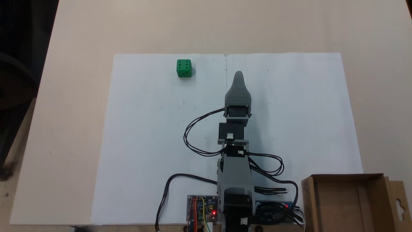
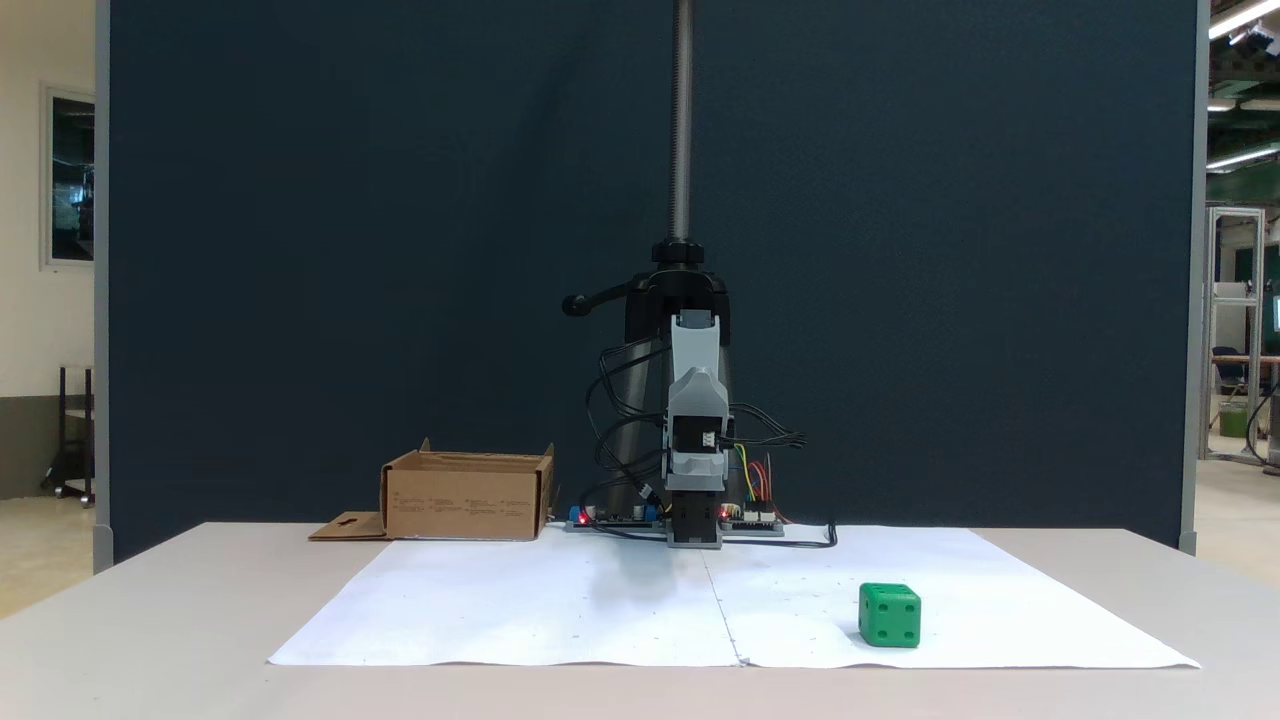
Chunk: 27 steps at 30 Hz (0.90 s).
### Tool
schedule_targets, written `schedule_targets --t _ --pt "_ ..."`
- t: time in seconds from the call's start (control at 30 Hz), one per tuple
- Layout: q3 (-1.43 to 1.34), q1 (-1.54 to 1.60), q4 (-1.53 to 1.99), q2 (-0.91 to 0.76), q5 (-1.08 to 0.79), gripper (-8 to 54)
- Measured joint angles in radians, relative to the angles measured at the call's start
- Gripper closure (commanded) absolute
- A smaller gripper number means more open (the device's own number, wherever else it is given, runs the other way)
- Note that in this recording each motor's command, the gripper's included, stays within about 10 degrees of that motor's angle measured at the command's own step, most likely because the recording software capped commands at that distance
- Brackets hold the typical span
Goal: Grasp a green dice and put it in the bin.
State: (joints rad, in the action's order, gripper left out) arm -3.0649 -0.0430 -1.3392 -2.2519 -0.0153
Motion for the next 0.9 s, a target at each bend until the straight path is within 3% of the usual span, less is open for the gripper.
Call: schedule_targets --t 0.9 --pt "0.000 0.000 0.121 -0.002 0.000 1.7"
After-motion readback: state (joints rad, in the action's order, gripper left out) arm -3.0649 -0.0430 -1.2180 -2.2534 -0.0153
